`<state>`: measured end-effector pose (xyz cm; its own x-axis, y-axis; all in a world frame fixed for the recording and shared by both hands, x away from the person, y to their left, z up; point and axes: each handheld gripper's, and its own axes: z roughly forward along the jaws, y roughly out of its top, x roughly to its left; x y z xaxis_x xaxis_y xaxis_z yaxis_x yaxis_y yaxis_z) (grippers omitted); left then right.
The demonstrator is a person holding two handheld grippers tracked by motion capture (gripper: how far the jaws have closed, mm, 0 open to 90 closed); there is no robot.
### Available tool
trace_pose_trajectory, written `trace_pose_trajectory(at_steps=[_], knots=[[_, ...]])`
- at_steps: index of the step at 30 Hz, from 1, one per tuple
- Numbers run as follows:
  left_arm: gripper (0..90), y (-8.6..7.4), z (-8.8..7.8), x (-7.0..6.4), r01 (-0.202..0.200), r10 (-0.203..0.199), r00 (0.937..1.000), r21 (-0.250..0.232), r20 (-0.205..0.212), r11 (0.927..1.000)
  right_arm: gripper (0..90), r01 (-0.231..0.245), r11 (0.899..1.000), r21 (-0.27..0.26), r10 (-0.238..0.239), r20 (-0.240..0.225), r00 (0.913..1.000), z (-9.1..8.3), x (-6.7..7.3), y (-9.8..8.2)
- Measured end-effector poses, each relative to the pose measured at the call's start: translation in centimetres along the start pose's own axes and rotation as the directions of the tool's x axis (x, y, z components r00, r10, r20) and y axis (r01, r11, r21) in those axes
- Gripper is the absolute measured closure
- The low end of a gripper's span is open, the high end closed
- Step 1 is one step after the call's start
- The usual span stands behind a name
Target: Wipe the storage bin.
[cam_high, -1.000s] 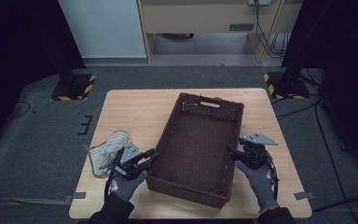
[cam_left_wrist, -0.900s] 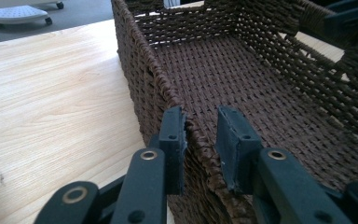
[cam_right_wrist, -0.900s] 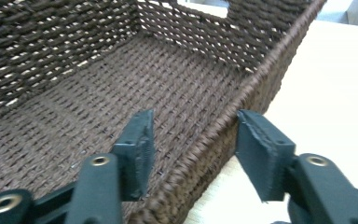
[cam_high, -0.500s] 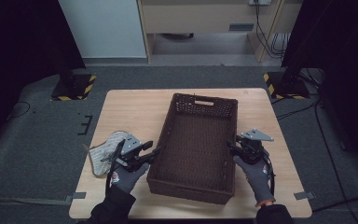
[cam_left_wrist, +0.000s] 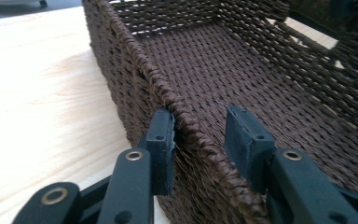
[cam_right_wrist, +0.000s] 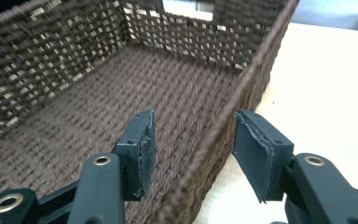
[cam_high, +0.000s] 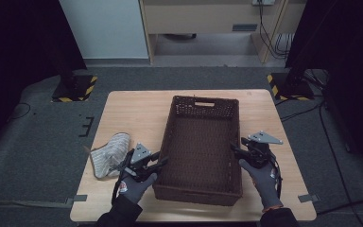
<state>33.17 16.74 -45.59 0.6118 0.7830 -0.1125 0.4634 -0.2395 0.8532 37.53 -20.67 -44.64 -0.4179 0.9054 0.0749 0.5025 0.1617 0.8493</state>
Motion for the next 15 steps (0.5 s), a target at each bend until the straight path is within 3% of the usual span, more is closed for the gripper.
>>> trace_pose_trajectory(at_steps=[8,10,15], knots=[[55.9,0.1,-0.3,-0.3,-0.019,0.019,0.9998,0.003,-0.002,0.9998,53.3,0.01,0.998,0.057,-0.01,0.012,0.9999,0.7,-0.4,-0.5],[48.7,0.2,-0.5,-0.3,-0.03,0.029,0.9995,-0.024,-0.009,0.9993,56.1,0.01,0.998,0.064,-0.01,0.003,0.9999,1.0,-0.4,-0.7],[43.8,1.1,-1.7,0.4,-0.024,0.022,0.9996,-0.081,-0.018,0.9964,59.3,0.026,0.998,0.063,-0.027,0.002,0.9996,0.9,-0.3,-0.7]])
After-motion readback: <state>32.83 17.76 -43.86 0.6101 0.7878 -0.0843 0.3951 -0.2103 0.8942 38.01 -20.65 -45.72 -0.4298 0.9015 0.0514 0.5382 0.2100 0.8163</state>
